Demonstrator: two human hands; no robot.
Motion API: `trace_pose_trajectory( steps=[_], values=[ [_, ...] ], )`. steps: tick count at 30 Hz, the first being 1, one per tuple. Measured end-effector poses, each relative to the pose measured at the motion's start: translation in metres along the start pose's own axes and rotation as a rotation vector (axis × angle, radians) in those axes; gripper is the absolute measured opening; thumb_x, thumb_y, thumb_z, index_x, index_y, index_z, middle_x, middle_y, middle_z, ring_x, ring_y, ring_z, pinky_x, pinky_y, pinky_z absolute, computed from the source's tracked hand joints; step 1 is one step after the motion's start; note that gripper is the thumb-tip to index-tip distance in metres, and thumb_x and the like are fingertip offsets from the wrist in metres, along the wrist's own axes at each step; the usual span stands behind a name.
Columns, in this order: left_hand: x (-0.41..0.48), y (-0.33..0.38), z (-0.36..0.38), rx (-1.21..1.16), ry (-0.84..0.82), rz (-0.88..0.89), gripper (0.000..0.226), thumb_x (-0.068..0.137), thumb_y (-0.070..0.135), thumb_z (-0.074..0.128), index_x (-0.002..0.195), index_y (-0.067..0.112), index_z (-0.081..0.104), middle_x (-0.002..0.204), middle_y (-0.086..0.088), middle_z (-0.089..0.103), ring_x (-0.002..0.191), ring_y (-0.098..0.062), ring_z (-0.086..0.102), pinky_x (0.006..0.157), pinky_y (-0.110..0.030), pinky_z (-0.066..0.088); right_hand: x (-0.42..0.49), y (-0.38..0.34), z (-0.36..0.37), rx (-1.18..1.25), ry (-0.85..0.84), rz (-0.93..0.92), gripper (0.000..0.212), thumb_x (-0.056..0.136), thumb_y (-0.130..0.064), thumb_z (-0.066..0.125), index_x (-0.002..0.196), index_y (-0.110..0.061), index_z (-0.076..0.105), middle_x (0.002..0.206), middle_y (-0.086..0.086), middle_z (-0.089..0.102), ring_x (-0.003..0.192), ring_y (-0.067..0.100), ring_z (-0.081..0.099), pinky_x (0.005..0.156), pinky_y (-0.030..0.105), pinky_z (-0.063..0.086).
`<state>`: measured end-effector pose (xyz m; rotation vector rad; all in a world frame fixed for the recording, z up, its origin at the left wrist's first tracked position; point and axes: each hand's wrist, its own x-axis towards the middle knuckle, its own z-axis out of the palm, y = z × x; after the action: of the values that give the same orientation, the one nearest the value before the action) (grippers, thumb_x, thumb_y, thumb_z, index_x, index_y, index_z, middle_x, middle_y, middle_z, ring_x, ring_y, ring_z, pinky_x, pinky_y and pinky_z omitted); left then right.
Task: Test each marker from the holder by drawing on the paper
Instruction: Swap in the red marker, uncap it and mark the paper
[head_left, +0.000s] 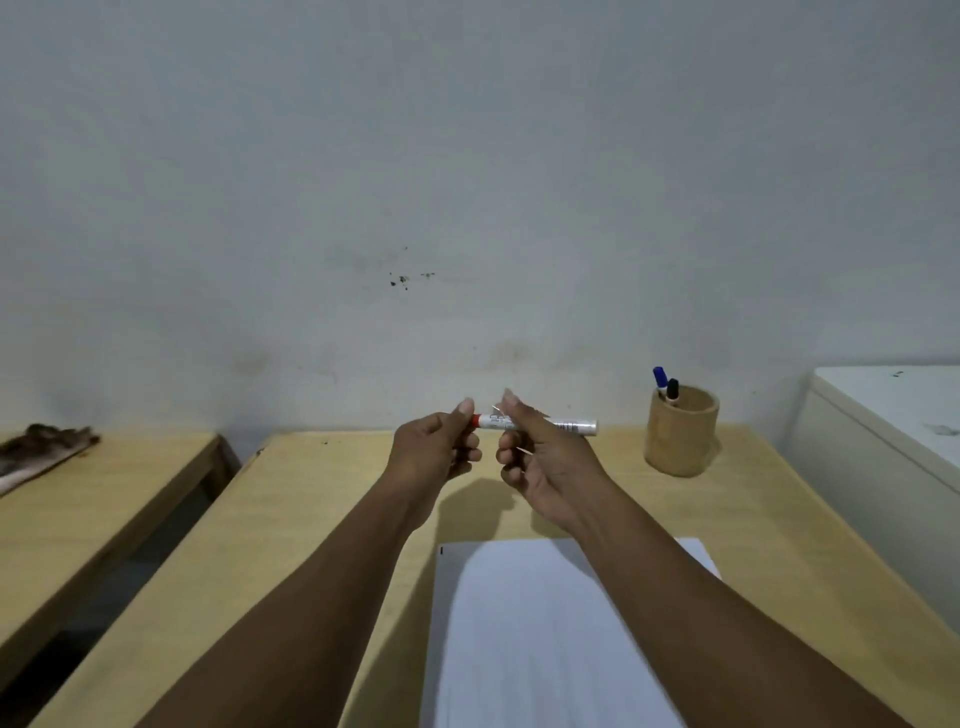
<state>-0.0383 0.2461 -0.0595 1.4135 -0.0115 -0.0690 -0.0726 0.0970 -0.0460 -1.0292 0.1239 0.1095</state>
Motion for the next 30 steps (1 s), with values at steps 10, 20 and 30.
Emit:
trace_pose_trajectory(
  steps=[10, 20, 30],
  values=[
    [0.002, -0.027, -0.087, 0.136, 0.380, 0.018, 0.037, 0.092, 0.037, 0.070, 0.072, 0.006, 0.066, 0.065, -0.002, 0.066, 0.059, -0.021, 0.066, 0.067, -0.034, 0.054, 0.009, -0.009, -0.025, -0.305, -0.059, -0.164, 0.013, 0.095, -0.013, 0.064, 0.102, -0.004, 0.069, 0.063, 0.013, 0.064, 0.055, 0.023, 0.058, 0.057, 0.033, 0.037],
    [-0.010, -0.073, -0.091, 1.067, -0.059, 0.231, 0.014, 0.082, 0.038, 0.072, 0.084, 0.025, 0.067, 0.079, 0.009, 0.071, 0.075, -0.009, 0.065, 0.067, -0.029, 0.052, 0.004, 0.076, -0.015, -0.556, 0.070, -0.081, 0.014, 0.083, -0.015, 0.072, 0.084, -0.001, 0.070, 0.063, 0.016, 0.069, 0.044, 0.021, 0.056, 0.046, 0.028, 0.035],
    [-0.014, -0.071, -0.103, 1.047, -0.264, 0.123, 0.099, 0.046, 0.072, 0.078, 0.132, 0.030, 0.052, 0.104, 0.024, 0.060, 0.105, -0.011, 0.054, 0.090, -0.032, 0.050, 0.007, 0.109, -0.015, -0.679, 0.115, -0.183, 0.017, 0.070, -0.023, 0.075, 0.064, -0.009, 0.067, 0.061, 0.016, 0.071, 0.050, 0.028, 0.065, 0.056, 0.040, 0.054]
  ],
)
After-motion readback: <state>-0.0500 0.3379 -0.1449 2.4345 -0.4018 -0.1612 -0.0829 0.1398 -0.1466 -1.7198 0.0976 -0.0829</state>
